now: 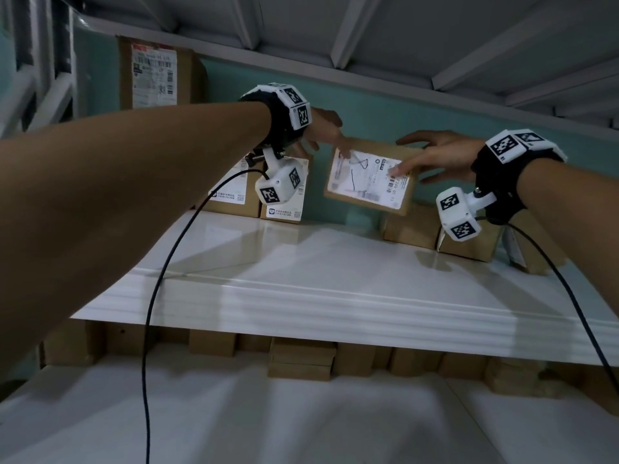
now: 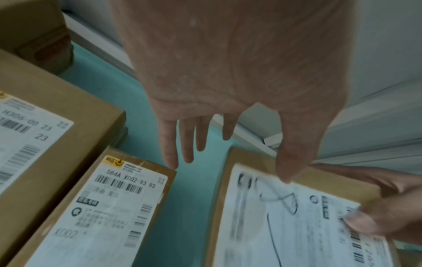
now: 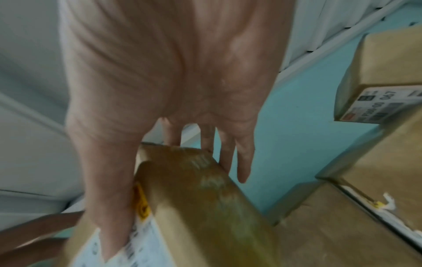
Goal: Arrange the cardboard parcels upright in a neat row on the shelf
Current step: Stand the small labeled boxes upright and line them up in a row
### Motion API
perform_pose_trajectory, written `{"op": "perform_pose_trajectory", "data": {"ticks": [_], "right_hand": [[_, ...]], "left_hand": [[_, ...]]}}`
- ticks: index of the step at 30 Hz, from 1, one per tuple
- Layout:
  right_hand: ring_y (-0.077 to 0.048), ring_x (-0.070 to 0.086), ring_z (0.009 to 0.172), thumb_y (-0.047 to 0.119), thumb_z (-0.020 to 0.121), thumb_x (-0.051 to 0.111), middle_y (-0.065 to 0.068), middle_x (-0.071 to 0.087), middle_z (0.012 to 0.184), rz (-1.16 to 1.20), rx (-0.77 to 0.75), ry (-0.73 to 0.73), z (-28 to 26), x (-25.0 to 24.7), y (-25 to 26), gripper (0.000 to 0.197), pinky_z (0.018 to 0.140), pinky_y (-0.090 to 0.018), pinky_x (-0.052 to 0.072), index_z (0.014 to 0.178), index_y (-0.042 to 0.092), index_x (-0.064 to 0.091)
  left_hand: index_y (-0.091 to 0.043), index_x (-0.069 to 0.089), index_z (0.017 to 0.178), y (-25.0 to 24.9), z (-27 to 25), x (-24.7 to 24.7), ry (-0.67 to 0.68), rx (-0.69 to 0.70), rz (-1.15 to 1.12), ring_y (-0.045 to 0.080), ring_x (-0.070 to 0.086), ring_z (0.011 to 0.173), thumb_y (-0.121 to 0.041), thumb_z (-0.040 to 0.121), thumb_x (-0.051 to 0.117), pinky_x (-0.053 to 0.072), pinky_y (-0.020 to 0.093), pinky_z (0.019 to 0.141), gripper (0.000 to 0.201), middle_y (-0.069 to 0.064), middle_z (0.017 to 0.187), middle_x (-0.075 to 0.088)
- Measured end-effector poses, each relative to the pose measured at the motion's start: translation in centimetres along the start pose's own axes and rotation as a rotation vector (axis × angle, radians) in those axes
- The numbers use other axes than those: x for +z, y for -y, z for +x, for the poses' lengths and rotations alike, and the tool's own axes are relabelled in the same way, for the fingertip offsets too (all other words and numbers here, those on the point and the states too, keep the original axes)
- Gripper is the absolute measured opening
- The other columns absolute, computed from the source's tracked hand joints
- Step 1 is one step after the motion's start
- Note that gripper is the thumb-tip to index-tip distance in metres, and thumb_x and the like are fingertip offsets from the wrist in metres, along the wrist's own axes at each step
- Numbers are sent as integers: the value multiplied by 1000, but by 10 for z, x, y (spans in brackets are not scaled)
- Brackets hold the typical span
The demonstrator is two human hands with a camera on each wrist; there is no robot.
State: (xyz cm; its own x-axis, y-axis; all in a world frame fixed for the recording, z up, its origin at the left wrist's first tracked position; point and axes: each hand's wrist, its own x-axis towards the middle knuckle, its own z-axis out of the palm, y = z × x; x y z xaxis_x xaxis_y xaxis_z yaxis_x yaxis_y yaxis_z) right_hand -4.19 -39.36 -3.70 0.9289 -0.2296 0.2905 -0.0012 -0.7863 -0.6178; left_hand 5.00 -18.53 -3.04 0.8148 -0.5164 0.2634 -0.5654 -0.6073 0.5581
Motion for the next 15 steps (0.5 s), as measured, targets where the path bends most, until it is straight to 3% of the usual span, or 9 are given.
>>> {"op": "perform_pose_trajectory", "data": {"ticks": [3, 5, 8, 11, 15], "right_hand": [[-19, 57, 115, 22, 59, 89, -1, 56, 124, -3, -69, -52, -1, 0, 12, 83, 94, -30, 49, 132, 35, 53], [-20, 55, 117, 19, 61, 88, -3, 53, 129, -59, -101, -48, 0, 0, 21, 87, 101, -31, 45, 137, 35, 48], [-19, 51, 122, 31, 56, 89, 1, 52, 135, -209, -122, 13, -2, 3, 37, 98, 109, -35, 37, 140, 42, 40], [-20, 52, 123, 44, 39, 88, 6, 51, 139, -299, -125, 51, -1, 9, 48, 116, 107, -39, 41, 142, 41, 35], [-20, 48, 127, 30, 56, 89, 4, 47, 143, -323, -134, 64, 4, 18, 52, 110, 108, -40, 40, 147, 27, 28]], "left_hand": [[-30, 21, 150, -8, -4, -3, -23, 51, -2, 22, 49, 126, -40, 77, 77, 51, 34, 88, 92, 3, 146, 44], [-32, 19, 150, -14, -5, -3, -16, 75, 12, 21, 50, 125, -38, 77, 78, 49, 33, 88, 95, 3, 145, 45], [-32, 16, 151, -22, -5, -1, -1, 95, 28, 21, 51, 124, -33, 78, 78, 49, 33, 91, 95, 3, 145, 45], [-29, 14, 151, -28, -5, 5, 14, 102, 33, 20, 51, 124, -27, 79, 77, 49, 32, 94, 96, 4, 145, 46], [-26, 7, 153, -30, -7, 10, 53, 85, 27, 19, 49, 128, -17, 76, 80, 47, 34, 100, 107, 5, 147, 44]]}}
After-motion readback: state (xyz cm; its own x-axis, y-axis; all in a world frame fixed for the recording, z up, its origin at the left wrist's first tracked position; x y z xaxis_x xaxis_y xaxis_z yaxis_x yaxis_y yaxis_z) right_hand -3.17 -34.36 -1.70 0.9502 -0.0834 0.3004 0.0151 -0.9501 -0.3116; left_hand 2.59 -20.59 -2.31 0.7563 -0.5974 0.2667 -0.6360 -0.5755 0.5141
